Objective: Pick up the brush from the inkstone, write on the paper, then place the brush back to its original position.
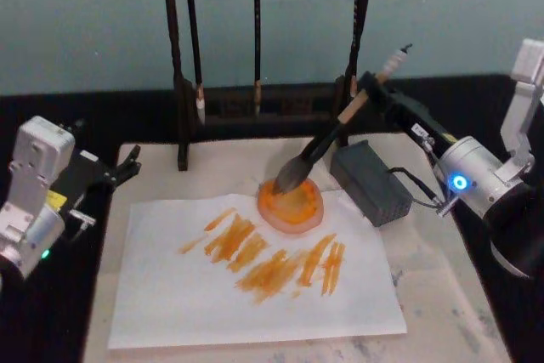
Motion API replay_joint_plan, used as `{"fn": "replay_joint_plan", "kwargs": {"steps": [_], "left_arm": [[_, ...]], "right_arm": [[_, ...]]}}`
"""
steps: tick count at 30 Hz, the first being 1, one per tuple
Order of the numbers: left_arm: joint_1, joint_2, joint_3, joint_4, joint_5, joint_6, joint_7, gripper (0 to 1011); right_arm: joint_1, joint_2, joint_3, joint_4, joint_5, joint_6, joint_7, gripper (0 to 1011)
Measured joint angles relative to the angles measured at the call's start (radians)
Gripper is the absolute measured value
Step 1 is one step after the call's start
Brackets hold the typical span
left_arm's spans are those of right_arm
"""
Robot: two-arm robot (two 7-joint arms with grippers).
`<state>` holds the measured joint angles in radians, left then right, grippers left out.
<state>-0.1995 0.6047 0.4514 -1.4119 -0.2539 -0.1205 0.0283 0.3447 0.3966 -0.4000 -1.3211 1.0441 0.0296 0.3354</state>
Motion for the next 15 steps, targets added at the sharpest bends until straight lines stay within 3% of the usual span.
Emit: {"fn": "replay_joint_plan", "kwargs": {"steps": [7, 15], "left_arm": [[0.000, 0.000, 0.000, 0.000, 0.000, 0.000, 0.000, 1001], [0.000, 0.000, 0.000, 0.000, 0.000, 0.000, 0.000, 1001]], "right_arm": [[0.002, 0.037, -0.046, -0.062, -0.159, -0.043, -0.017, 173], [-0.004, 0.057, -0.066, -0.107, -0.265, -0.087, -0.010, 173]]}}
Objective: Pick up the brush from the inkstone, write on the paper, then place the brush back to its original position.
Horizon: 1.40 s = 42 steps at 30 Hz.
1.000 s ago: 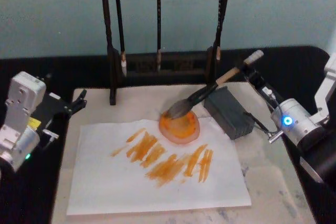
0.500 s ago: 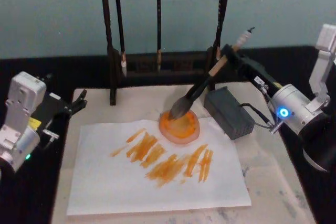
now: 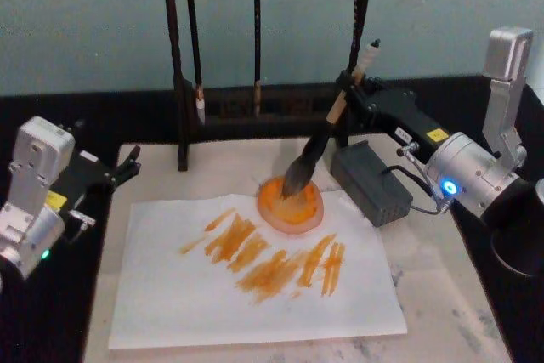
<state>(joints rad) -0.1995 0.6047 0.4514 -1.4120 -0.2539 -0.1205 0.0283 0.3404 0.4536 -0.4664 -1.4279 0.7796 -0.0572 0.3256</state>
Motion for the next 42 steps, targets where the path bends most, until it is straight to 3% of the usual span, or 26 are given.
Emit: {"fn": "replay_joint_plan", "kwargs": {"steps": [9, 15, 32, 42], "left_arm": [[0.000, 0.000, 0.000, 0.000, 0.000, 0.000, 0.000, 1001], [0.000, 0.000, 0.000, 0.000, 0.000, 0.000, 0.000, 1001], [0.000, 0.000, 0.000, 0.000, 0.000, 0.000, 0.000, 1001], [0.000, 0.000, 0.000, 0.000, 0.000, 0.000, 0.000, 1001]], "right_arm": [[-0.033, 0.037, -0.015, -0.068, -0.106, -0.029, 0.006, 173], [-0.070, 0.071, -0.003, -0.122, -0.139, -0.047, 0.025, 173], [-0.178, 0.131, 0.053, -0.250, -0.165, -0.062, 0.063, 173], [-0.230, 0.132, 0.069, -0.299, -0.175, -0.051, 0.076, 173]]}}
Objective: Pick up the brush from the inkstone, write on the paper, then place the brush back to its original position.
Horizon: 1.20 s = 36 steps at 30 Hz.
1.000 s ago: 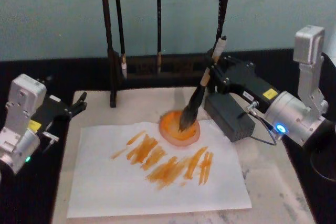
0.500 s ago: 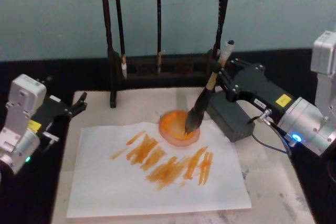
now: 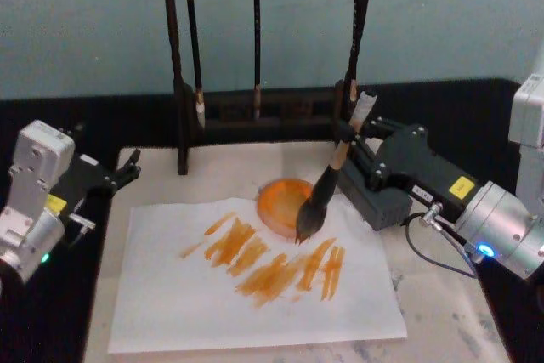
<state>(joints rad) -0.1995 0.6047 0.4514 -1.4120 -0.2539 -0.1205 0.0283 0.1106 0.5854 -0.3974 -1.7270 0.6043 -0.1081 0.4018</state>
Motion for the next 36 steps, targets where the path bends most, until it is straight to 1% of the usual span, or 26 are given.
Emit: {"fn": "replay_joint_plan", "kwargs": {"steps": [5, 8, 14, 20, 21, 24, 27, 28, 32, 36], "left_arm": [[0.000, 0.000, 0.000, 0.000, 0.000, 0.000, 0.000, 1001], [0.000, 0.000, 0.000, 0.000, 0.000, 0.000, 0.000, 1001], [0.000, 0.000, 0.000, 0.000, 0.000, 0.000, 0.000, 1001], [0.000, 0.000, 0.000, 0.000, 0.000, 0.000, 0.000, 1001], [0.000, 0.000, 0.000, 0.000, 0.000, 0.000, 0.000, 1001], [0.000, 0.000, 0.000, 0.000, 0.000, 0.000, 0.000, 1001], [0.000, 0.000, 0.000, 0.000, 0.000, 0.000, 0.000, 1001], [0.000, 0.000, 0.000, 0.000, 0.000, 0.000, 0.000, 1001], [0.000, 0.000, 0.000, 0.000, 0.000, 0.000, 0.000, 1001], [0.000, 0.000, 0.000, 0.000, 0.000, 0.000, 0.000, 1001]], "right_arm": [[-0.003, -0.018, -0.007, -0.001, -0.022, 0.005, 0.000, 173], [0.005, -0.035, -0.016, 0.009, -0.039, 0.006, 0.006, 173], [0.029, -0.083, -0.038, 0.040, -0.083, 0.001, 0.011, 173], [0.046, -0.118, -0.052, 0.065, -0.113, -0.009, 0.020, 173], [0.051, -0.129, -0.056, 0.073, -0.123, -0.014, 0.020, 173], [0.056, -0.142, -0.060, 0.086, -0.139, -0.023, 0.022, 173], [0.061, -0.156, -0.065, 0.102, -0.168, -0.045, 0.024, 173], [0.062, -0.163, -0.067, 0.109, -0.185, -0.059, 0.024, 173], [0.063, -0.175, -0.069, 0.127, -0.219, -0.092, 0.025, 173], [0.063, -0.185, -0.066, 0.142, -0.240, -0.114, 0.029, 173]]}}
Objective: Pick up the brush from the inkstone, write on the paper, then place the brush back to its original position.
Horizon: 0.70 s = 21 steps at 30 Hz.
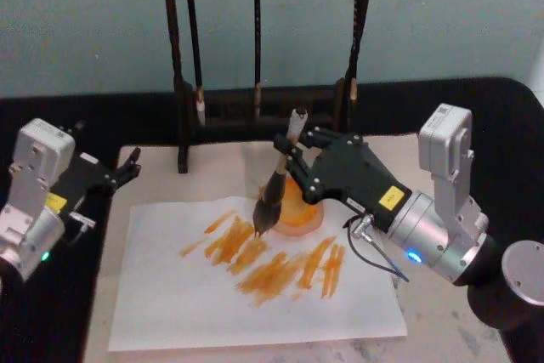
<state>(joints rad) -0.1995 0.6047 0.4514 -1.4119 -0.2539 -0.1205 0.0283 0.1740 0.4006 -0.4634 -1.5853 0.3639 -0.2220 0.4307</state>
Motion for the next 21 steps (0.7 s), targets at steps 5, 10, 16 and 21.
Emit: {"fn": "replay_joint_plan", "kwargs": {"steps": [5, 10, 16, 21], "left_arm": [[0.000, 0.000, 0.000, 0.000, 0.000, 0.000, 0.000, 1001], [0.000, 0.000, 0.000, 0.000, 0.000, 0.000, 0.000, 1001], [0.000, 0.000, 0.000, 0.000, 0.000, 0.000, 0.000, 1001], [0.000, 0.000, 0.000, 0.000, 0.000, 0.000, 0.000, 1001]], "right_arm": [[0.001, -0.013, 0.006, 0.017, -0.011, -0.011, 0.014, 173], [0.000, -0.023, 0.012, 0.028, -0.015, -0.011, 0.027, 173], [-0.009, -0.030, 0.023, 0.032, -0.022, -0.002, 0.040, 173], [-0.019, -0.029, 0.032, 0.031, -0.029, 0.012, 0.045, 173]]}}
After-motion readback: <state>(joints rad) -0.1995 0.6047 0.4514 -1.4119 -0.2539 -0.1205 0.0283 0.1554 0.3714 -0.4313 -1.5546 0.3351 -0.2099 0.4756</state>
